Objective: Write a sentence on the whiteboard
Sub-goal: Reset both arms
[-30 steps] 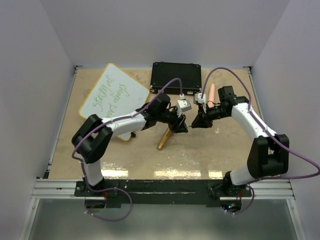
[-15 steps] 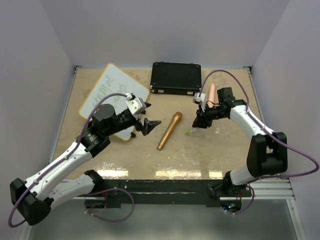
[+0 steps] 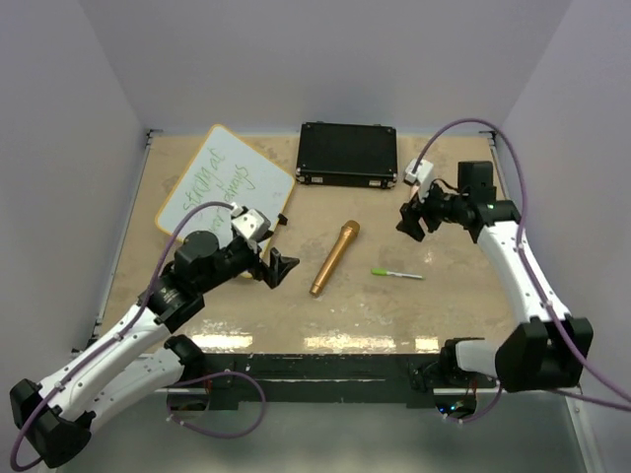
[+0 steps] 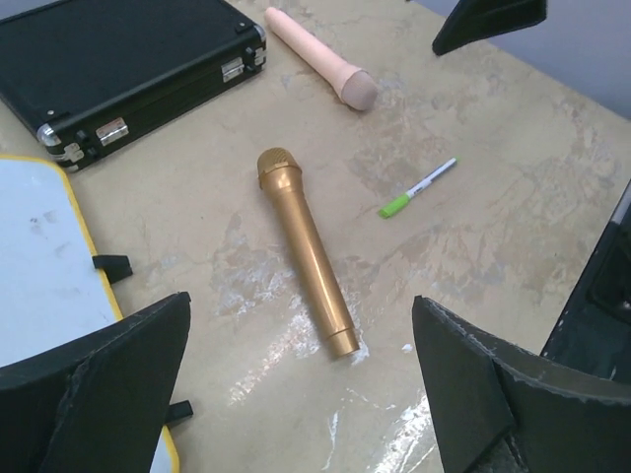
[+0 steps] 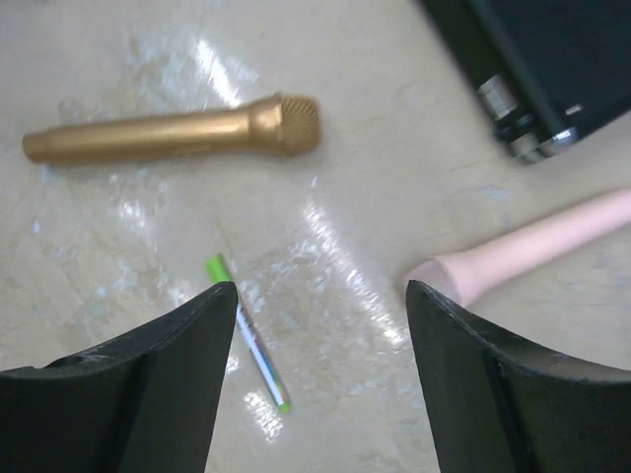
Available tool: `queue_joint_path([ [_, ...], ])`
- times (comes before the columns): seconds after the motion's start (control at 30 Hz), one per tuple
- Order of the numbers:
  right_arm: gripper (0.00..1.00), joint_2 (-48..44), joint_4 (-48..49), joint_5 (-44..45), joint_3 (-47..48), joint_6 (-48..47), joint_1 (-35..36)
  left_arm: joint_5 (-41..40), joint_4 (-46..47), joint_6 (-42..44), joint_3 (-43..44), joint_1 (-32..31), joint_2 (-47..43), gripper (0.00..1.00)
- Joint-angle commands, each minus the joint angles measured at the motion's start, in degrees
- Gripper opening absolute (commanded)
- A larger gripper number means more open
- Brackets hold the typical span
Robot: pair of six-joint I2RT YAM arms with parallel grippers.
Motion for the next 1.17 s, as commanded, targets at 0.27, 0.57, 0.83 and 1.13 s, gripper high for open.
queue_joint_path([
  [0.27, 0.99, -21.2, 2.4, 4.0, 8.9, 16.4, -3.5, -10.7, -14.7, -7.1, 27.3, 0.7, 2.2, 1.0],
  [0.57, 0.99, -27.2, 9.9, 22.2, 12.6, 33.4, -3.4, -13.9, -17.6, -3.9, 30.0, 0.7, 1.0, 1.0],
  [0.83, 0.99, -28.0, 12.7, 34.6, 13.5, 36.3, -3.5, -15.4, -16.7, -2.9, 29.2, 0.7, 2.6, 1.0],
  [1.13, 0.99, -28.2, 15.6, 35.3, 12.4, 35.6, -3.4, -16.2, -14.7, 0.1, 31.1, 0.7, 5.5, 1.0],
])
